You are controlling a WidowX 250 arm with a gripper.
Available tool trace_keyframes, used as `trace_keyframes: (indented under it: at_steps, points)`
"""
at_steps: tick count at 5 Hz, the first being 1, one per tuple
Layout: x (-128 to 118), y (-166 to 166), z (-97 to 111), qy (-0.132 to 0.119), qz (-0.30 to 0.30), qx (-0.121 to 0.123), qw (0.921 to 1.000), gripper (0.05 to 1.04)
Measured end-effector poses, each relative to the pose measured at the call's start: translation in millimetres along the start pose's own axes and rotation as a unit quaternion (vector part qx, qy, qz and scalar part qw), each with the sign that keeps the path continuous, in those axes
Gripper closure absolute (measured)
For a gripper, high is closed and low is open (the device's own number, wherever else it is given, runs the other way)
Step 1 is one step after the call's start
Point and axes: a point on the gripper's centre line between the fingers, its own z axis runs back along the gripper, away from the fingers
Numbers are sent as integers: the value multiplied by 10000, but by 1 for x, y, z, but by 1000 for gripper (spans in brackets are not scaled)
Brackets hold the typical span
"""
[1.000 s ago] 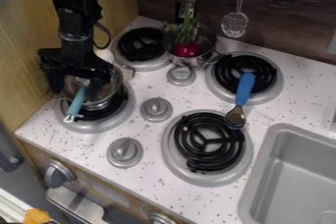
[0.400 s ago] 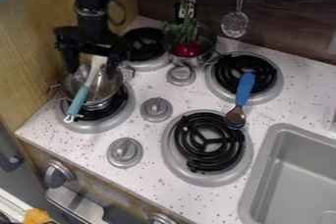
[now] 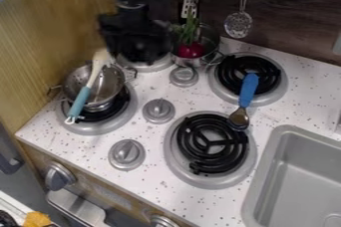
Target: Move the spatula over the pan
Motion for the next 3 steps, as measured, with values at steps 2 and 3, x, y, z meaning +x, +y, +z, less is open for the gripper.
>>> trace_keyframes:
  at_steps: [2, 3]
  points:
    - [29, -73, -9, -406, -646, -473, 9960, 83]
    - [40, -109, -16, -627, -771, -638, 9930, 83]
